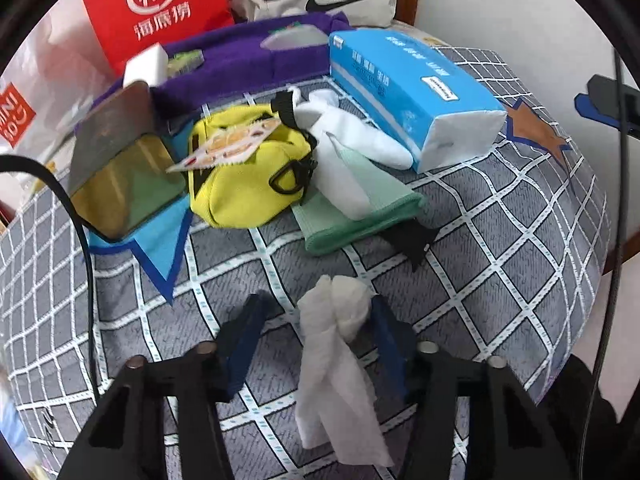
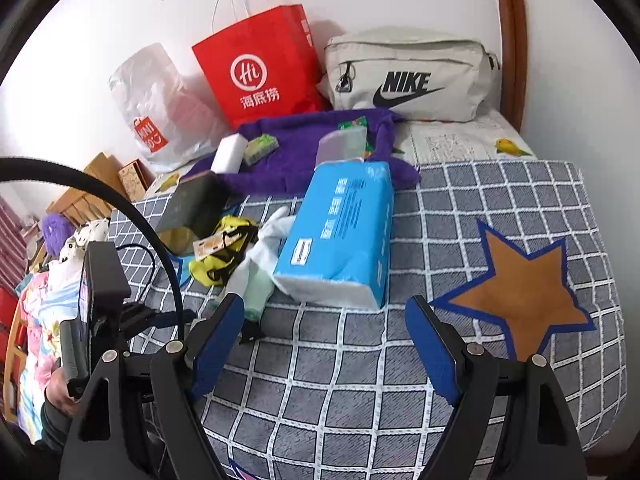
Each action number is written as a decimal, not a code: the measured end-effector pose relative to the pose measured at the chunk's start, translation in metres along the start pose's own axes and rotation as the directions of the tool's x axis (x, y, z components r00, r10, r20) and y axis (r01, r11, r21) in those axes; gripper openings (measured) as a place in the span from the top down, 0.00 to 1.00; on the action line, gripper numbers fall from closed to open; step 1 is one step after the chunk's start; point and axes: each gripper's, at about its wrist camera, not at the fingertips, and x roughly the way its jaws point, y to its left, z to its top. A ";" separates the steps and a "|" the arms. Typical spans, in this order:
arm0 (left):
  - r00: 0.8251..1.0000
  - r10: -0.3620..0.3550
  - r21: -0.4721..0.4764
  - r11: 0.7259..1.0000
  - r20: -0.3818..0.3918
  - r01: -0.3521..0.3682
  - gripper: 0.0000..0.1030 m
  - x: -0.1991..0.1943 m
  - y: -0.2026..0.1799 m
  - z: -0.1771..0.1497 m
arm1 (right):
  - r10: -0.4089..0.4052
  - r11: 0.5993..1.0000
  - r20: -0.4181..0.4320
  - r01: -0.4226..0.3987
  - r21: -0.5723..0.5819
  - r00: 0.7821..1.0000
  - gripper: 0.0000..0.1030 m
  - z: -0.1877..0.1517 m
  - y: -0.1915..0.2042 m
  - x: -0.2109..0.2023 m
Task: Organize soft objects
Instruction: 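Lower the left tool to the bed and grasp the white tissue, then grasp the white tomato-print snack packet with the right tool while the left tool holds the tissue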
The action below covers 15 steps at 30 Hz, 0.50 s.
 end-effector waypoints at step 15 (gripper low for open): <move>0.995 0.070 -0.132 0.989 0.070 -0.060 0.80 -0.033 0.060 -0.006 | 0.071 0.991 -0.067 -0.078 -0.108 0.995 0.21 0.006 0.054 0.047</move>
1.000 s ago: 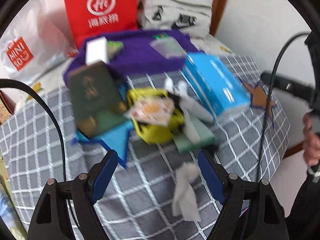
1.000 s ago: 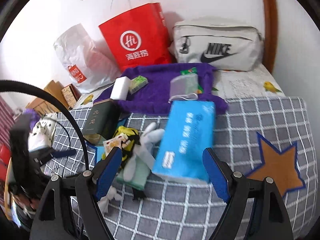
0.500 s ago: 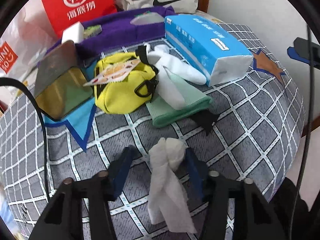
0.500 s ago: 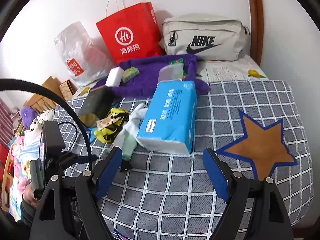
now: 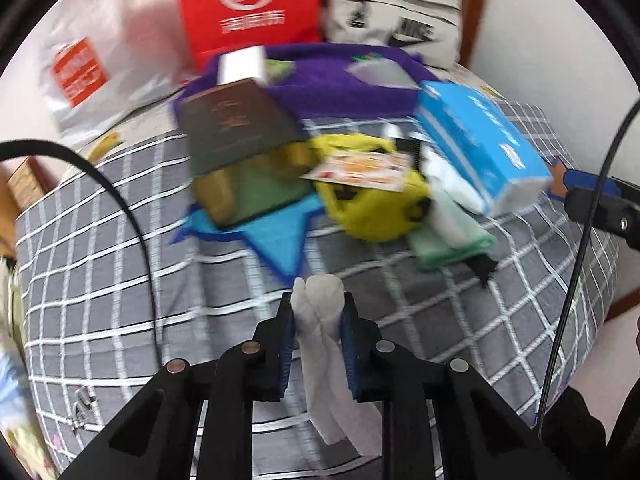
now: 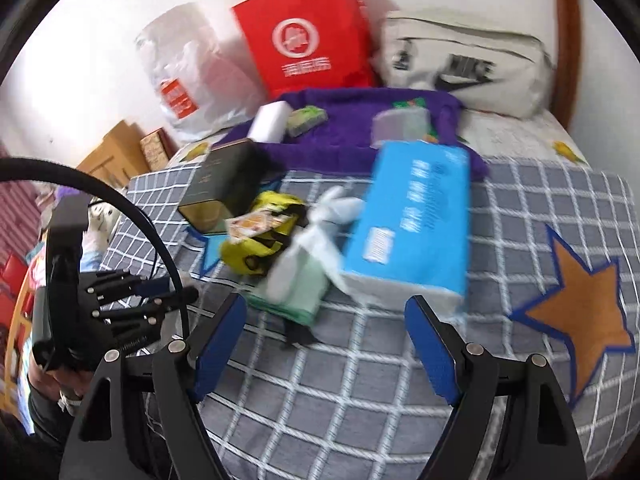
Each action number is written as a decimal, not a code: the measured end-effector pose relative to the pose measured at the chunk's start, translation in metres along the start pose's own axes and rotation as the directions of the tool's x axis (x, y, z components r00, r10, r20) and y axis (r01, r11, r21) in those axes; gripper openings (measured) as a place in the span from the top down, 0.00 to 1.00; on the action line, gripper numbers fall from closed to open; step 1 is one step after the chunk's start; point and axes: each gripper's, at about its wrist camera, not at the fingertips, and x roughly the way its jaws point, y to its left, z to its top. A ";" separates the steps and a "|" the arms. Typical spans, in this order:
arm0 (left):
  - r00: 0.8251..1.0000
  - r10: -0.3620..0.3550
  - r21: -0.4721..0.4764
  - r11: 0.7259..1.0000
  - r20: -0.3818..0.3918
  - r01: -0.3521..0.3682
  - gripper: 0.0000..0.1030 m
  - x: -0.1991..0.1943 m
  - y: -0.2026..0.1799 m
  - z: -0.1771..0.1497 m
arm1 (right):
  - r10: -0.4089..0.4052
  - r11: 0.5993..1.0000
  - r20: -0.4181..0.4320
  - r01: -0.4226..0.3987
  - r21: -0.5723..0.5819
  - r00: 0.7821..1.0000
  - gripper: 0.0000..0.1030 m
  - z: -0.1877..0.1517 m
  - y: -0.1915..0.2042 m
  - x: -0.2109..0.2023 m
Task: Organize soft objects
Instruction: 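Grasp the white tomato-print snack packet with the right tool while the left tool holds the tissue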
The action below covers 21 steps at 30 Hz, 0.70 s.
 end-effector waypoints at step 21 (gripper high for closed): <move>1.000 -0.001 -0.251 0.968 0.020 0.006 0.78 -0.003 0.104 -0.018 | 0.019 0.932 -0.152 -0.072 -0.356 0.988 0.28 0.065 0.095 0.127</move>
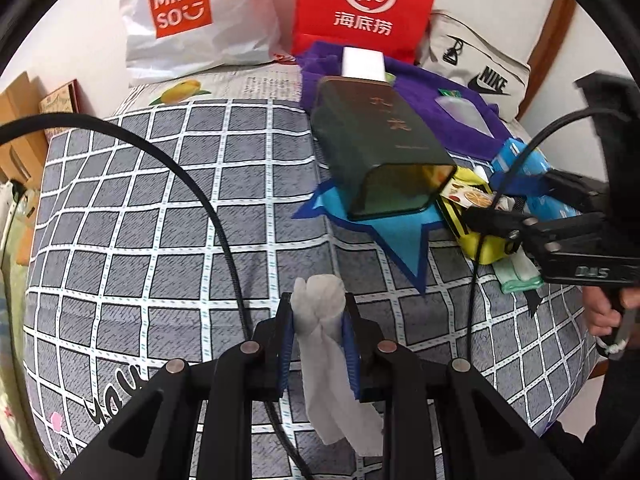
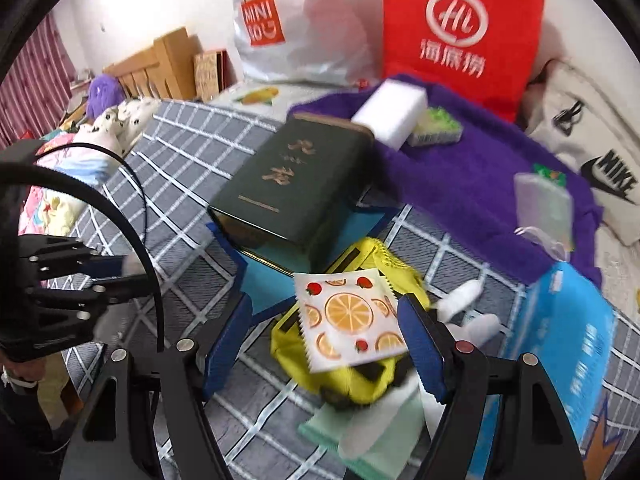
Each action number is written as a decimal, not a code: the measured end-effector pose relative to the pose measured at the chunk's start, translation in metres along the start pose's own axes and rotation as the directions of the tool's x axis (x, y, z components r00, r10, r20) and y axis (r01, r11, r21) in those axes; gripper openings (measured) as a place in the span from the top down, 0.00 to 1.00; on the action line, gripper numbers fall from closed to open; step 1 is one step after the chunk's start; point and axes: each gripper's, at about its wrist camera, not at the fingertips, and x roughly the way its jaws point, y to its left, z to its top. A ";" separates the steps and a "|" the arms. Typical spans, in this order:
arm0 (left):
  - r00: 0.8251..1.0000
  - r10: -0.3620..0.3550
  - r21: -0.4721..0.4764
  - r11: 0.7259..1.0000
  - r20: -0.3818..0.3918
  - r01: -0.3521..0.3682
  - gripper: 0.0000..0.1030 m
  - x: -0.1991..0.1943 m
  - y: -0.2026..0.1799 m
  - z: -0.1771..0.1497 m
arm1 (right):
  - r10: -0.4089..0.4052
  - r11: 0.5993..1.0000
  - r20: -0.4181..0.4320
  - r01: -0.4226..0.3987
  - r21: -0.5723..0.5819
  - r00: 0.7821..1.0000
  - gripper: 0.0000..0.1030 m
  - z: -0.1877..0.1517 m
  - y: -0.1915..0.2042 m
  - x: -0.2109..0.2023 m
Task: Organize soft objects
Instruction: 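Grasp the white tomato-print snack packet with the right tool while the left tool holds the tissue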
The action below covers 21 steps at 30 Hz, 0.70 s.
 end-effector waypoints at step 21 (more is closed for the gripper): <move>0.999 -0.039 -0.026 0.999 -0.016 0.039 0.78 0.010 0.016 -0.005 | 0.095 0.993 -0.077 -0.088 0.085 0.993 0.68 -0.009 -0.022 0.003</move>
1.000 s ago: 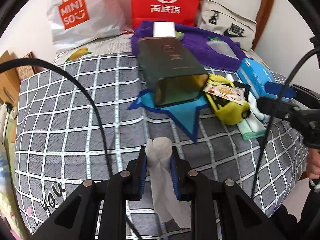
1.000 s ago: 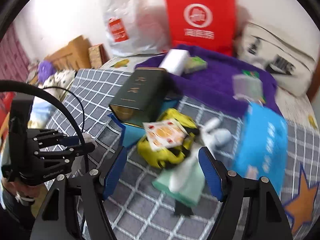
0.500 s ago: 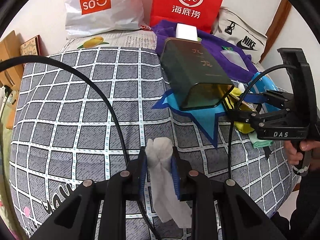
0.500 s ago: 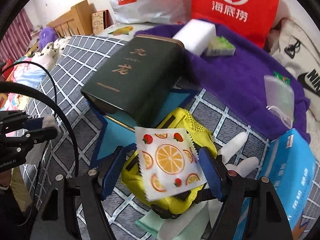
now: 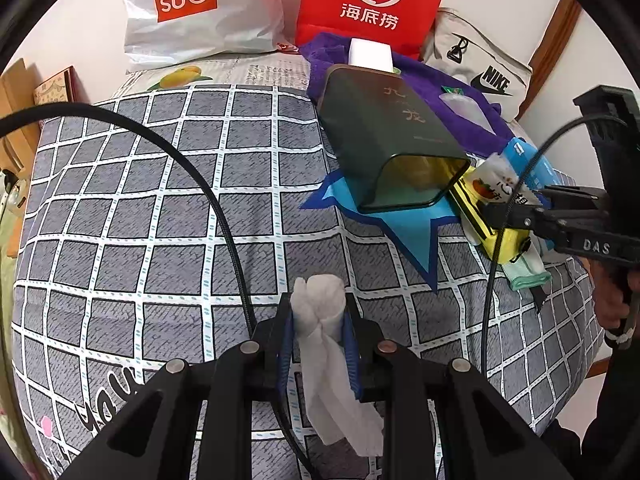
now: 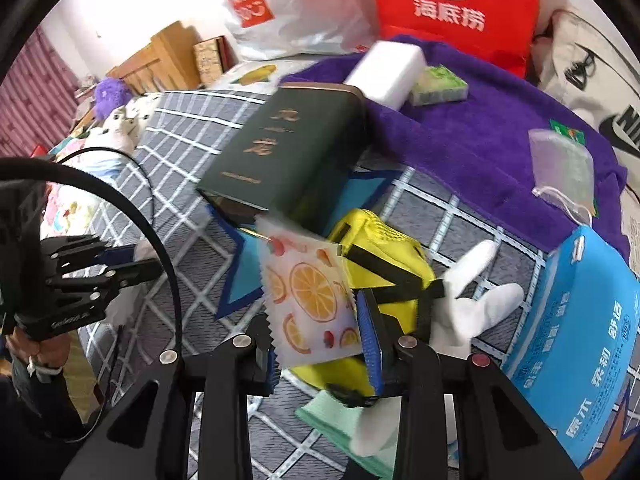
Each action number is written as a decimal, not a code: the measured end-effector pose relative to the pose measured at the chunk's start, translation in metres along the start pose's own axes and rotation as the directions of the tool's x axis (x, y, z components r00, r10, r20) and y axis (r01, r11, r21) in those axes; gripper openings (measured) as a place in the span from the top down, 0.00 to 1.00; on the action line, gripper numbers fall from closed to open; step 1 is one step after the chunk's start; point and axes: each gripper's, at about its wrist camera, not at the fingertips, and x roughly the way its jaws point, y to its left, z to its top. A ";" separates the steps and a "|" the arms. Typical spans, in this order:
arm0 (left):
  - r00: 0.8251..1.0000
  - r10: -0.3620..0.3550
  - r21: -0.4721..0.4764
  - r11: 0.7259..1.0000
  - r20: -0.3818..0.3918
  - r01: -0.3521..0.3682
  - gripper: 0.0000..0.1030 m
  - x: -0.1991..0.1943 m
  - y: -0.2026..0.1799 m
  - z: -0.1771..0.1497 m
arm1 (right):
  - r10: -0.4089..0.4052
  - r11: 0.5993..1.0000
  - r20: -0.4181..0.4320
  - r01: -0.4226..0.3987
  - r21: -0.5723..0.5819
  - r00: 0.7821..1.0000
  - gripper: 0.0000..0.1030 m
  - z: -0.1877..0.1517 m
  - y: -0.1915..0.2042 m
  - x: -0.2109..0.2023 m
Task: Organize soft objects
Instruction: 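Grasp the white tomato-print snack packet with the right tool while the left tool holds the tissue, then carry the tissue and snack packet up onto the purple towel with both tools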
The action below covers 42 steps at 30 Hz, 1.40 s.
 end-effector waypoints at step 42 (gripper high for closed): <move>0.994 -0.072 0.033 0.997 0.078 0.070 0.79 -0.052 -0.020 0.046 | -0.114 0.975 0.256 0.058 0.215 0.960 0.96 -0.039 -0.050 -0.114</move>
